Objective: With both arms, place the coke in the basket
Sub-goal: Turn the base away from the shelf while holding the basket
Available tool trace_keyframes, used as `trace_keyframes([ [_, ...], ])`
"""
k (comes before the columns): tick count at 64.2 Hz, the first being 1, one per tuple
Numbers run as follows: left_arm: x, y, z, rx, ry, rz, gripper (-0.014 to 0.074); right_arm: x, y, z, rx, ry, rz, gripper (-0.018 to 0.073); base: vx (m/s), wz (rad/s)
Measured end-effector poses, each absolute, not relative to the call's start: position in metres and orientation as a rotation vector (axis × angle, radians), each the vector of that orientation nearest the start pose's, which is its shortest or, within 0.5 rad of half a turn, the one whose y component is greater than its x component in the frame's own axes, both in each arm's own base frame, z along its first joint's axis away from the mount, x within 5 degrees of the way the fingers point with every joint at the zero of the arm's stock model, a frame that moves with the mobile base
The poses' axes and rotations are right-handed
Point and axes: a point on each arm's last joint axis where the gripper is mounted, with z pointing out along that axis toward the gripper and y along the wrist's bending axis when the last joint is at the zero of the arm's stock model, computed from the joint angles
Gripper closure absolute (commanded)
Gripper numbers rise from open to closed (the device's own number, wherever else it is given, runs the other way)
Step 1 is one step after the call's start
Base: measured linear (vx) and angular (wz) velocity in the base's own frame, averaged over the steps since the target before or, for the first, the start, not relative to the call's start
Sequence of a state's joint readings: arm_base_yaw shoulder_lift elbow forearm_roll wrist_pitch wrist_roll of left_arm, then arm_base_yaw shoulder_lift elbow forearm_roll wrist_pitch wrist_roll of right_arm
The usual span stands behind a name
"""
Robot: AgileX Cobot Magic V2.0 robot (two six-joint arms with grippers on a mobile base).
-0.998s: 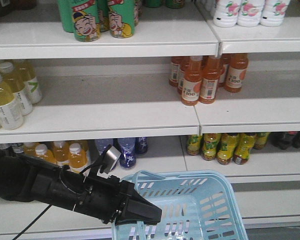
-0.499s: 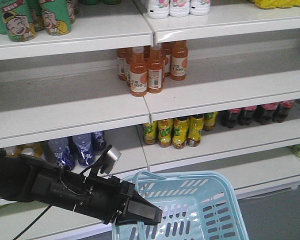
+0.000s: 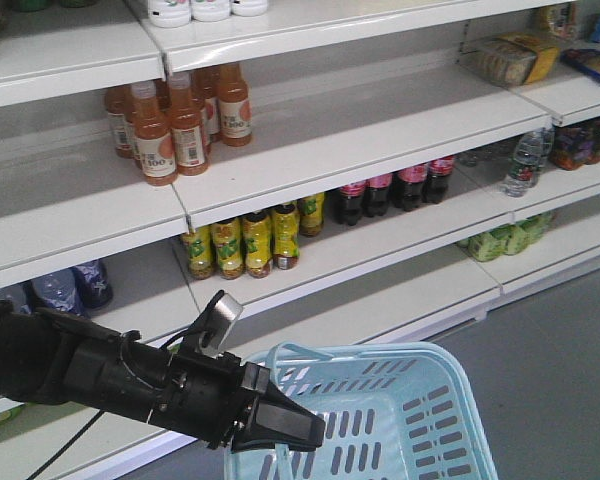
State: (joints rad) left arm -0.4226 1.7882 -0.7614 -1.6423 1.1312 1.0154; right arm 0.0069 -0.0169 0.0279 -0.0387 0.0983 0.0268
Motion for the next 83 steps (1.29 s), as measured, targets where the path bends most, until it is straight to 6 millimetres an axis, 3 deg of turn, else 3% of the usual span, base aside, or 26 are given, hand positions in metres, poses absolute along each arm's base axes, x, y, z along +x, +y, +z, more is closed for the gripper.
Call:
trace_keyframes([
  [83, 0.2325, -0.1947, 0.1732, 0.265, 2.518, -1.847, 0.0602, 0.0563, 0.0000, 0.1958, -0.012, 1.593, -0.007, 0.0569, -0.07, -0.35],
])
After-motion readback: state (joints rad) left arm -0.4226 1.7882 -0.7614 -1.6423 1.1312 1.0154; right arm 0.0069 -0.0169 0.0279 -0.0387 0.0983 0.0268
